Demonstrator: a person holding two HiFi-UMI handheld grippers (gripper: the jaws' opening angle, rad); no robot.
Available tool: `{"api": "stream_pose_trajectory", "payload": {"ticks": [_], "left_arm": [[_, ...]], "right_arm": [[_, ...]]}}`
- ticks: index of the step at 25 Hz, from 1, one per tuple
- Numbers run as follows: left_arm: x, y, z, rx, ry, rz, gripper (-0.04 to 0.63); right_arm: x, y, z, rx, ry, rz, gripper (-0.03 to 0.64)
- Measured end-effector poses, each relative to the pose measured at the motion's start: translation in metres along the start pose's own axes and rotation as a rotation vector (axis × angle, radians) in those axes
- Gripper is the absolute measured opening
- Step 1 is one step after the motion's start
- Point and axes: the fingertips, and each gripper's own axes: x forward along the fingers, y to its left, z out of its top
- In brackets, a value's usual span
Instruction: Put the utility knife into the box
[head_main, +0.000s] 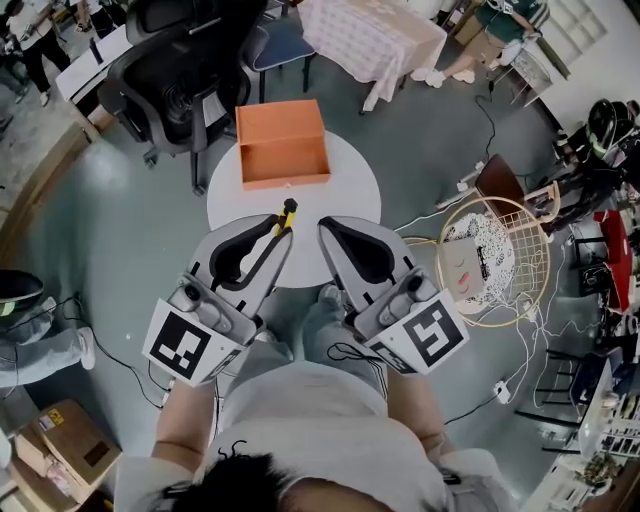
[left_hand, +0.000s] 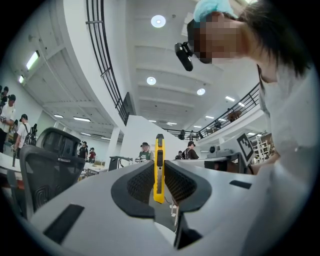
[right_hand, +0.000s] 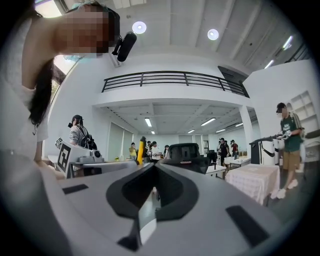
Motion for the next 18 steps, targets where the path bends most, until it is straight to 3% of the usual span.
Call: {"api": "stream_pose_trajectory", "payload": {"ticks": [18], "left_arm": [[0.118, 0.023, -0.026, 0.029, -0.008, 0.200, 0.067]], "right_arm": [[0.014, -0.126, -0.006, -0.002, 0.005, 0.208, 0.007]]}}
